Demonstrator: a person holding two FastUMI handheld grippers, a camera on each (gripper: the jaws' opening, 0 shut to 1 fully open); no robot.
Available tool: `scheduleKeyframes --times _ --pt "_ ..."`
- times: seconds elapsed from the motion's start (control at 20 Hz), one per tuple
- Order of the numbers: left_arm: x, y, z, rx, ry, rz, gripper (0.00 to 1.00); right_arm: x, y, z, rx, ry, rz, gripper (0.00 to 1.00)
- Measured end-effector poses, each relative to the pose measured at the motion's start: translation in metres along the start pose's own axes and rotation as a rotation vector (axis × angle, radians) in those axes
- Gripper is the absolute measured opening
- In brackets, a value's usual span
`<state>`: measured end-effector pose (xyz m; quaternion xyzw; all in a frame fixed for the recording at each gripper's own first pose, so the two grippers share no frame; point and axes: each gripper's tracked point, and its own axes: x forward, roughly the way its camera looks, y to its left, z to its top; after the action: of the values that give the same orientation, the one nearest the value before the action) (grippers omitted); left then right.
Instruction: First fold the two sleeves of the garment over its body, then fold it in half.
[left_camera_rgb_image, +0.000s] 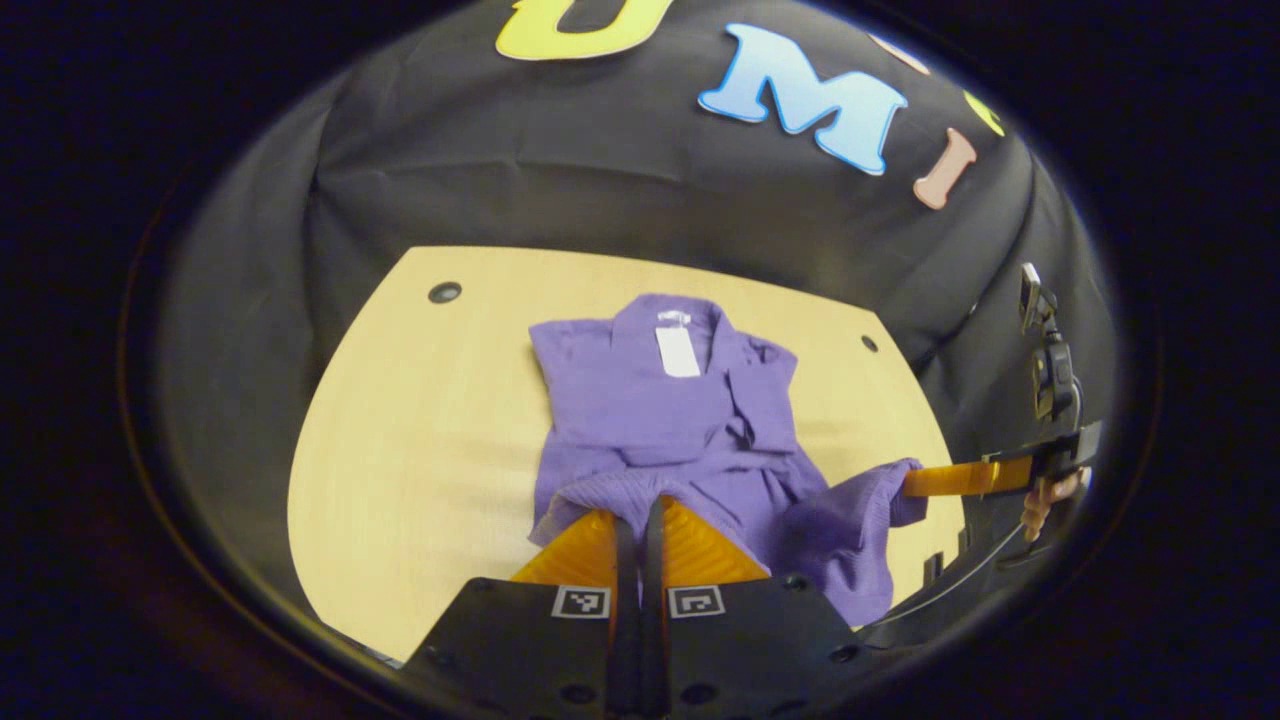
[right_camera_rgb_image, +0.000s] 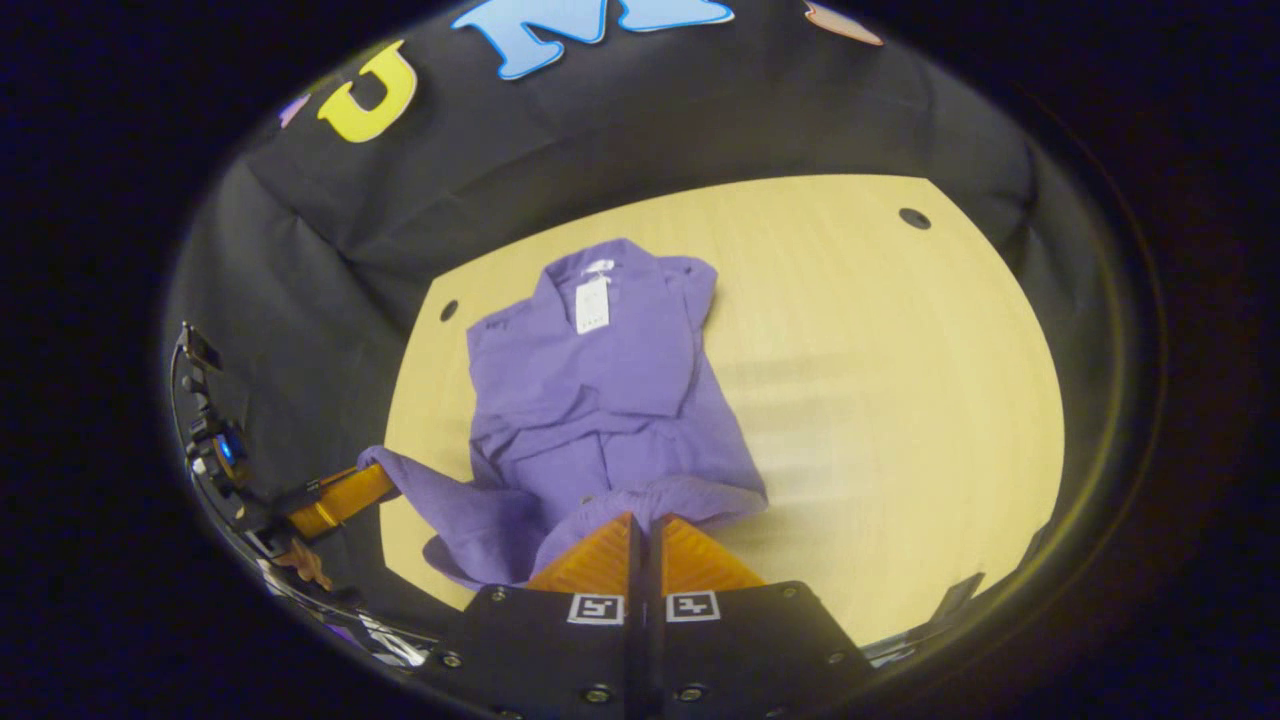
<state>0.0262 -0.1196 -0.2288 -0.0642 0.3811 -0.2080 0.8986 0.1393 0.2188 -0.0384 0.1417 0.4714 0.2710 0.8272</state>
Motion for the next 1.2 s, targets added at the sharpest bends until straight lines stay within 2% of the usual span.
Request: scheduleKeyframes --times 0.4,0.65,0.85,1.1,1.2 --pt "0.057 0.025 0.110 0.011 -0.096 0.034 0.06 0.021 -0.003 0.118 0.092 -0.132 0.018 0.01" --pt "0.101 0.055 0.165 -0.036 -0.132 0.071 0.07 0.053 -0.030 0.176 0.265 -0.185 0.028 0.00" --pt "0.139 0.076 0.168 0.002 -0.124 0.122 0.06 0.086 -0.052 0.195 0.334 -0.220 -0.003 0.01" --pt "0.169 0.097 0.164 -0.061 -0.134 0.188 0.06 0.115 -0.063 0.199 0.358 -0.213 -0.029 0.01" --pt "0.175 0.099 0.158 -0.085 -0.120 0.187 0.07 0.119 -0.065 0.200 0.349 -0.214 -0.032 0.01"
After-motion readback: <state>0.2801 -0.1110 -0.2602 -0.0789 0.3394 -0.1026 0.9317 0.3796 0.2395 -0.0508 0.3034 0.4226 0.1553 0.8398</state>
